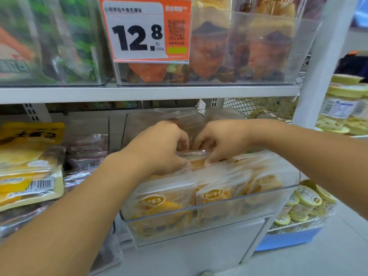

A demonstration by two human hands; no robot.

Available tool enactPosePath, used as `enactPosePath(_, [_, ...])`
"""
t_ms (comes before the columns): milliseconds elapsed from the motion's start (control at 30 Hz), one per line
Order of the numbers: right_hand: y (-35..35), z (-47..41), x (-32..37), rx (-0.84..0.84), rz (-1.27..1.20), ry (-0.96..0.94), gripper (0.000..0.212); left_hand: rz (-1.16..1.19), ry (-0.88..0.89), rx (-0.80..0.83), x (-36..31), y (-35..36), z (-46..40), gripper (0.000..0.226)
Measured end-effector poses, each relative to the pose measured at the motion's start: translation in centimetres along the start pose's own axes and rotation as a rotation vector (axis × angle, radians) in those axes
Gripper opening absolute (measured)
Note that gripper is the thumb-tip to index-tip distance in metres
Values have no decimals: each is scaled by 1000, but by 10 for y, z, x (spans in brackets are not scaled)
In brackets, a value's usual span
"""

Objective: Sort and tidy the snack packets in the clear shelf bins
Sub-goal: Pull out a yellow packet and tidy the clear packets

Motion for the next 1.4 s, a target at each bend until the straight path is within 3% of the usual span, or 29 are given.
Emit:
enactPosePath(100, [-15,34,4,-203,-147,-53,18,-35,-18,-48,1,0,-4,22])
enactPosePath(167, [-21,57,13,-243,-263,-100,29,23,-25,-60,5,3,-8,22])
enactPosePath(233, [-17,71,22,-155,-291,-97,44,72,-27,-66,8,7,-12,22])
enactPosePath(333, [1,67,25,101,-37,-50,74,140,-27,-76,9,8,-15,21])
enactPosePath(400, [10,51,21,307,-64,55,77,174,-22,-76,9,10,-17,21])
enactPosePath(500, [24,18,17,548,-435,150,43,204,-6,-75,10,13,-17,18])
enactPosePath(533, [29,6,17,546,-573,153,30,208,1,-79,10,14,-17,16])
enactPosePath(600, [40,-12,15,452,-599,151,16,205,-1,-90,13,17,-17,15])
enactPosePath(700, [46,-25,14,325,-485,189,26,175,6,-90,12,17,-18,15])
enactPosePath(867, [38,-26,12,312,-684,280,14,183,-7,-65,8,13,-21,12])
enactPosePath(933, [33,-20,9,380,-735,327,9,213,18,-73,5,10,-17,23])
enactPosePath(1033, [29,-11,-8,469,-859,432,43,277,70,-55,0,8,-12,32])
enactPosePath(1167, [20,9,-11,548,-947,386,43,277,121,-40,2,14,-13,35])
enactPosePath(1267, [13,27,-10,664,-960,277,68,324,126,1,5,18,-13,27])
enactPosePath(1333, [12,33,-5,728,-863,211,68,358,152,61,6,17,-10,14])
enactPosePath(1400, [14,34,8,781,-606,152,80,341,174,157,5,10,-4,28])
Point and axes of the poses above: each hand's wrist, its own z-axis away from the middle knuckle, its own y-axis out of the palm, x = y × z, the point moved 2 cm from there along -z, towards the middle knuckle, and after that the axes turned 10 degrees about -z, right-handed, at the moved point
